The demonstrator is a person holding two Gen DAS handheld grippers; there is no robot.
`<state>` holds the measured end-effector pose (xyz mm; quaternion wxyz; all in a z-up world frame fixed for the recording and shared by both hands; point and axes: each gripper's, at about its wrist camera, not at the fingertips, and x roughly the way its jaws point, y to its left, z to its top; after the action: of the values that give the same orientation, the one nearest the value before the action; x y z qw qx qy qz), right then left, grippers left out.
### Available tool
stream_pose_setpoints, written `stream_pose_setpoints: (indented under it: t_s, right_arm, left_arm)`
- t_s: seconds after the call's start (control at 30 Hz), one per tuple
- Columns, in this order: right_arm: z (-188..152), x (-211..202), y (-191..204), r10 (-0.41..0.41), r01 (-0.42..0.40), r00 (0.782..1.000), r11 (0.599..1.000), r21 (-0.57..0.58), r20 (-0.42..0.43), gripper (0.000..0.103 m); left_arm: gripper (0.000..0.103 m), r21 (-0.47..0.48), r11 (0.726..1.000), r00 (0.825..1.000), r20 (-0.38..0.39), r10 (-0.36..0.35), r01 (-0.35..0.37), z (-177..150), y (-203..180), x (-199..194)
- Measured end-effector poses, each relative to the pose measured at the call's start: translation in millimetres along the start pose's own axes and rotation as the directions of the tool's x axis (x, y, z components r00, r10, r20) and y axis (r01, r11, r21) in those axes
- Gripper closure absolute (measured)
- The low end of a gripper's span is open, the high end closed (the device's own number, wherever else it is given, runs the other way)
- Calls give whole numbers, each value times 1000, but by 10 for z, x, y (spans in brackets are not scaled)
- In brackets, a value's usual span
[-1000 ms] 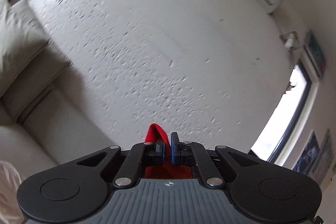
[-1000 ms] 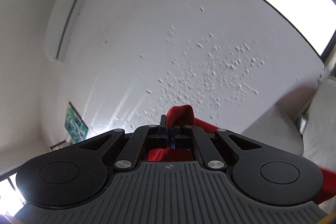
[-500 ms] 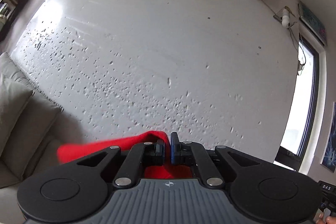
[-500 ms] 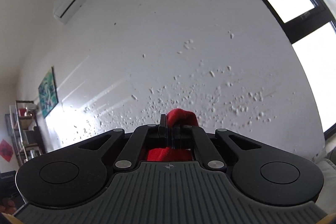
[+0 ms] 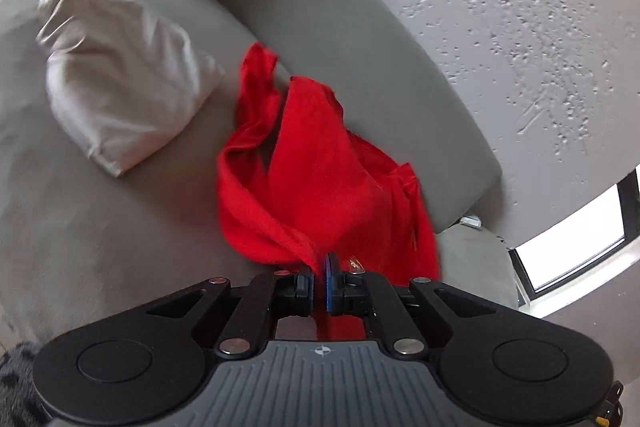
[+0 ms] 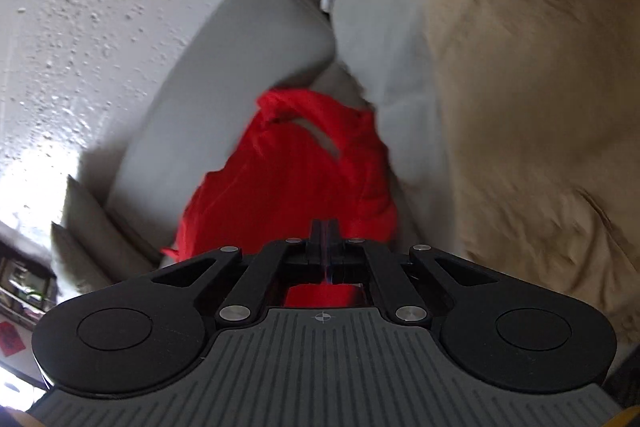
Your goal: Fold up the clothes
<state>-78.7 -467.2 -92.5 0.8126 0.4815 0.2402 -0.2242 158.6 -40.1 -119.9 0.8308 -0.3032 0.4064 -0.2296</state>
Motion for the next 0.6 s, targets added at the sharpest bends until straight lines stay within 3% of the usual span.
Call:
stream_pose_setpoints:
  t_s: [0.17,0.27,0.33,0.47,0.6]
  right_arm:
    - [-20,-87,99,-69,68,998,995,-76,-2,101]
    - [-35,-31,7,-75,71,995,996,-61,-73,87]
    - [-45,78,-114,-57,54,993,998,-27,-100,67]
    - [-17,354,-130,-73,70,989,997,-30,-127,66]
    - [-13,568,-44,-214,209,959,977,-47,-186,68]
  left_arm:
    - [100,-4,999,999,-3,41,-41,-113,141,-17]
    - [100,-2,998,998,-1,66,-66,-130,174,-16]
    - [100,-1,997,997,0,83,-83,-142,196,-15]
    - [100,-10,995,995,0,104,-104,-168,218,-46]
    - [100,-26,993,993,-1,118,-118,-196,226,-95]
